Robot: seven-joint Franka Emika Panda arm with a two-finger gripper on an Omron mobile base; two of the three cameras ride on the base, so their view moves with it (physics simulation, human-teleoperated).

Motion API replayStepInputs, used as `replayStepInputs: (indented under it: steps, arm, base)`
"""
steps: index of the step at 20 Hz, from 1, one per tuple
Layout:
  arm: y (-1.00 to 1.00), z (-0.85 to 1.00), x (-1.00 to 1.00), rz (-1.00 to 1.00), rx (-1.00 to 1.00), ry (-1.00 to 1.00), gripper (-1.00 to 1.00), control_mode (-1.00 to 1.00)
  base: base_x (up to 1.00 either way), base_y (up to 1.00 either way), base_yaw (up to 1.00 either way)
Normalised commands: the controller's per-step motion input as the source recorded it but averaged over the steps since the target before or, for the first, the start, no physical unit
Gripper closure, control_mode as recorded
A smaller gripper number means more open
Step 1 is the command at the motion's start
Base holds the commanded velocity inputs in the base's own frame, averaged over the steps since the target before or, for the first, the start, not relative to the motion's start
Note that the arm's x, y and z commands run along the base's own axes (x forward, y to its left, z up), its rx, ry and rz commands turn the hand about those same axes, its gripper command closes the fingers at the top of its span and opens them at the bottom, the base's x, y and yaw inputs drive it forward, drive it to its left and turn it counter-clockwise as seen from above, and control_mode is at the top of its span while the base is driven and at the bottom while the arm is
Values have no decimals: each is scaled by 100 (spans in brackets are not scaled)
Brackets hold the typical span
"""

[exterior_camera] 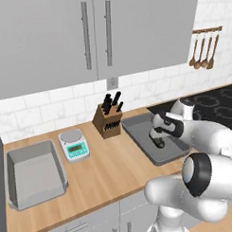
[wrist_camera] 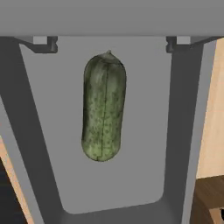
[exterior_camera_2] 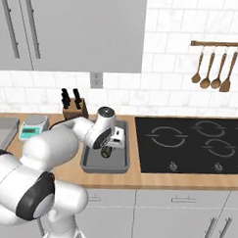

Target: Place one cucumber and one steak in each tupperware on the nearby counter, to pack two identical lunches.

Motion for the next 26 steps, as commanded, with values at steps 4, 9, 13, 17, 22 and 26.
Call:
replayStepInputs:
  steps: [4, 9, 13, 17, 22, 26]
  arm:
    - [14, 100, -47, -1, 0, -24, -100, -100]
    - [27, 90, -82, -2, 0, -8, -100, -100]
    - [17, 68, -91, -6, 0, 0, -100, -100]
    - [9, 27, -84, -8, 0, -3, -100, -100]
    - [24, 16, -55, -6, 0, -2, -100, -100]
    - [13, 0, -4, 0, -1, 0, -100, -100]
  base:
    - [0, 0, 0]
    - [0, 0, 0]
    - [0, 0, 0]
    - [0, 0, 0]
    - [0, 0, 0]
    - [0, 0, 0]
